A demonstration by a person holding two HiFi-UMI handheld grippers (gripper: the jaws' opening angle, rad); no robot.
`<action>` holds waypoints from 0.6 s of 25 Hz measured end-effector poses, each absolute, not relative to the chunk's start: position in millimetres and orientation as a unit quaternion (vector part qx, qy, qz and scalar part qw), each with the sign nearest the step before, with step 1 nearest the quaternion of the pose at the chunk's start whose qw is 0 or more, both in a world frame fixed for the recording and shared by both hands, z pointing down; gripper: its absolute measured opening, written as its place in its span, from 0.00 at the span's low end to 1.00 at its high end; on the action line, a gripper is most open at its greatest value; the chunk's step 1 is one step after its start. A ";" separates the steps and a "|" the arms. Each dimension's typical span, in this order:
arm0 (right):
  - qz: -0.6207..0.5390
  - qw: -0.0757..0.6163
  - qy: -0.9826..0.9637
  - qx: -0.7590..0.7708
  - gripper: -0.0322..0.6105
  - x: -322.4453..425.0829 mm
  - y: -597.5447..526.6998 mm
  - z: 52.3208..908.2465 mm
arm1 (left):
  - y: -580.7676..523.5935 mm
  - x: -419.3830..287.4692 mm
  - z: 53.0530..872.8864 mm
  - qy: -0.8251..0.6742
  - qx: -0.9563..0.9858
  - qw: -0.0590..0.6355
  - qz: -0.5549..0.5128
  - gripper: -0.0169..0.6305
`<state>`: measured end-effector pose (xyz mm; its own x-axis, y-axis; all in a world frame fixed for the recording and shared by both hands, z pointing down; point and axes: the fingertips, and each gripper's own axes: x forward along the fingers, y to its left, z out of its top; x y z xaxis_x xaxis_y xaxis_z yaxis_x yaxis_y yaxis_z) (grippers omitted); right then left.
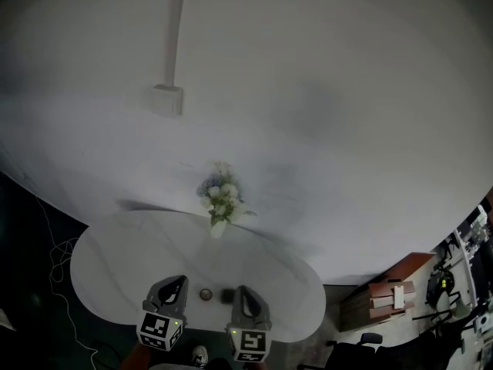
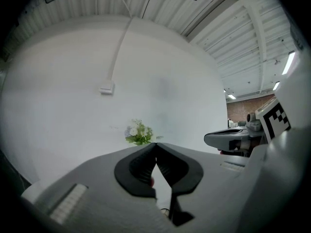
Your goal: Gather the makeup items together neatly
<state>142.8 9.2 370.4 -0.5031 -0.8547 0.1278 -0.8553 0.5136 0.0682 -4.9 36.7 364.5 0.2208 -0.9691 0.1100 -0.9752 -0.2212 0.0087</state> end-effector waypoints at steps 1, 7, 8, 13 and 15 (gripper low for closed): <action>0.001 0.072 -0.870 0.488 0.07 138.6 10.6 369.4 | 38.6 -7.6 364.8 -0.626 0.778 0.037 0.040 0.04; -0.004 0.071 -0.882 0.466 0.06 119.2 16.0 367.8 | 47.9 -17.6 369.2 -0.636 0.770 0.042 0.041 0.04; -0.004 0.071 -0.883 0.464 0.06 117.1 15.8 367.9 | 48.6 -18.8 369.1 -0.637 0.769 0.042 0.041 0.04; -0.005 0.075 -0.887 0.457 0.06 111.0 16.3 369.0 | 50.2 -22.0 369.2 -0.639 0.767 0.043 0.040 0.04; -0.003 0.075 -0.886 0.457 0.06 111.1 15.4 370.0 | 50.0 -21.7 369.9 -0.639 0.767 0.043 0.041 0.04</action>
